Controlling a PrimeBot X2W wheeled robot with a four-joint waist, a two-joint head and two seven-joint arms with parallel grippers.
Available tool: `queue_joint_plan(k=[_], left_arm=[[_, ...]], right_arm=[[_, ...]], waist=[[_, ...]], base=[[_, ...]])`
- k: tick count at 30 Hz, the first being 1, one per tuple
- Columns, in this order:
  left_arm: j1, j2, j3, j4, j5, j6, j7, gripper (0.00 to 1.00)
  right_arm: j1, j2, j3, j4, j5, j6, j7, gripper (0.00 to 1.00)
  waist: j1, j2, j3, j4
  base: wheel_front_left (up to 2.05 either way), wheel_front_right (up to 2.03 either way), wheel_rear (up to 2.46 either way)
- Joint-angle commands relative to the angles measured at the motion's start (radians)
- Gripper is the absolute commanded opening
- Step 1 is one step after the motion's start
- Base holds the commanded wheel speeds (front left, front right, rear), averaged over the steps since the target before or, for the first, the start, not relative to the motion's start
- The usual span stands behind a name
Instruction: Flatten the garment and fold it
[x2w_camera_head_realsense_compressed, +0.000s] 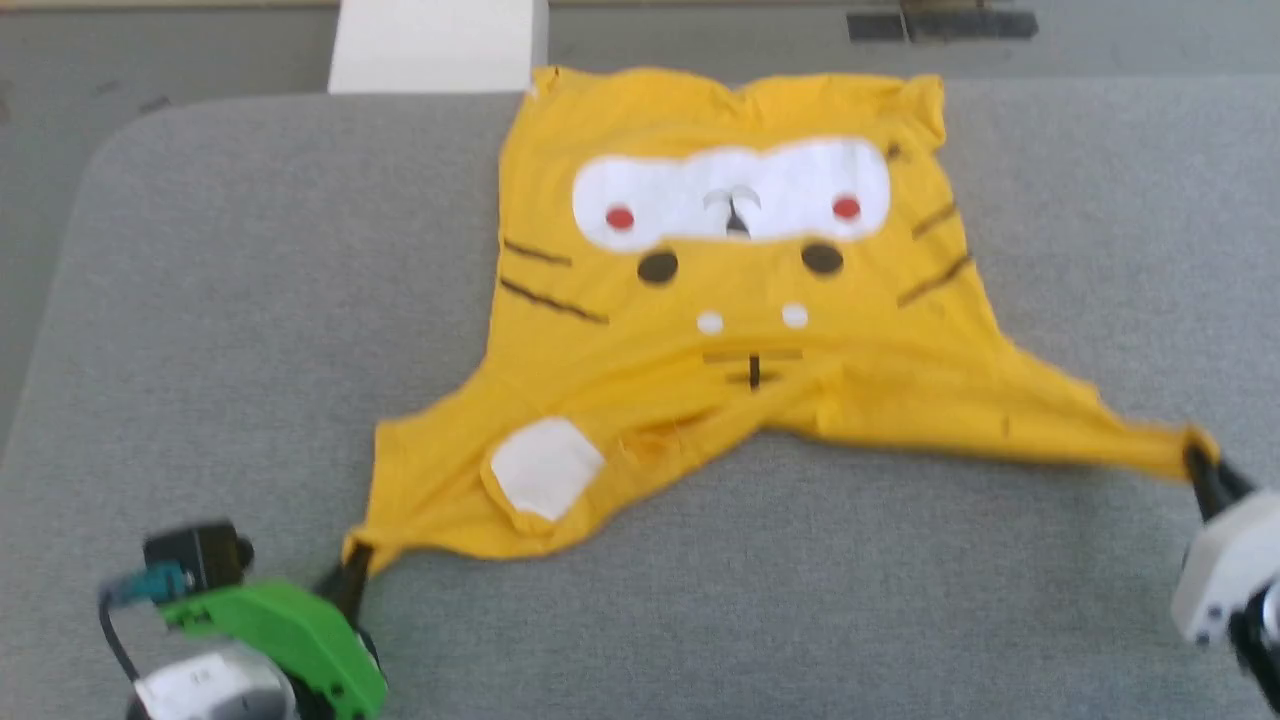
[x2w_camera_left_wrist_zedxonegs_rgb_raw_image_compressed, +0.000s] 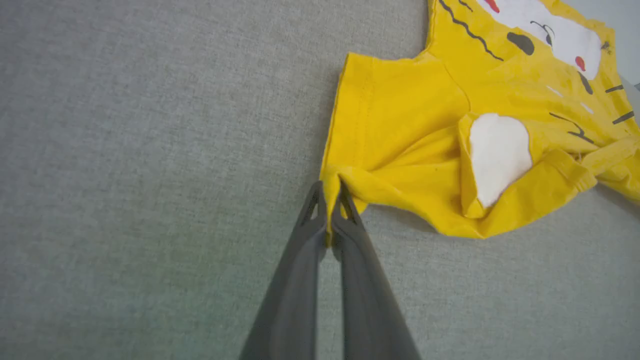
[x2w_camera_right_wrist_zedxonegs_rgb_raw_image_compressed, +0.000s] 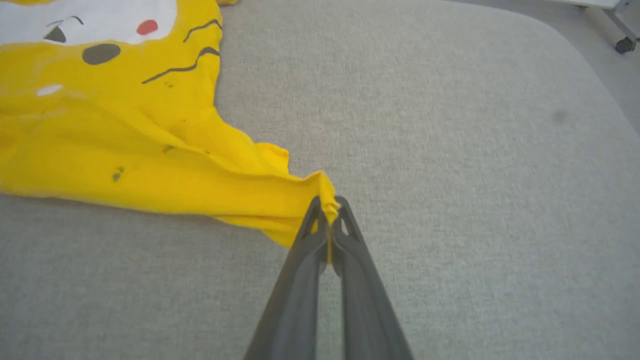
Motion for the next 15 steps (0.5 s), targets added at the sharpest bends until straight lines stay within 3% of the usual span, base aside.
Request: queue_joint_plan(k=[1, 7, 15], left_arm=[[0.039, -0.011, 0.001, -0.003, -0.010, 0.008, -0.002, 0.00], [0.159, -0.023, 0.005, -0.001, -0.031, 0.035, 0.002, 0.00], [0.216, -0.016, 0.002, 0.016, -0.040, 0.050, 0.024, 0.00]], right_arm=[[0.043, 0.026, -0.022, -0.030, -0.019, -0.001, 0.027, 0.00], [0.199, 0.153, -0.128, -0.092, -0.045, -0.001, 0.182, 0.00], [0.263, 0.200, -0.205, -0.032, -0.016, -0.001, 0.294, 0.00]], waist=[[0.0001, 0.0000, -0.054, 0.024], [0.0001, 0.0000, -0.084, 0.037], [0.0001, 0.0000, -0.093, 0.048]], base=[[0.00, 0.00, 0.00], [0.00, 0.00, 0.00], [0.00, 0.00, 0.00]])
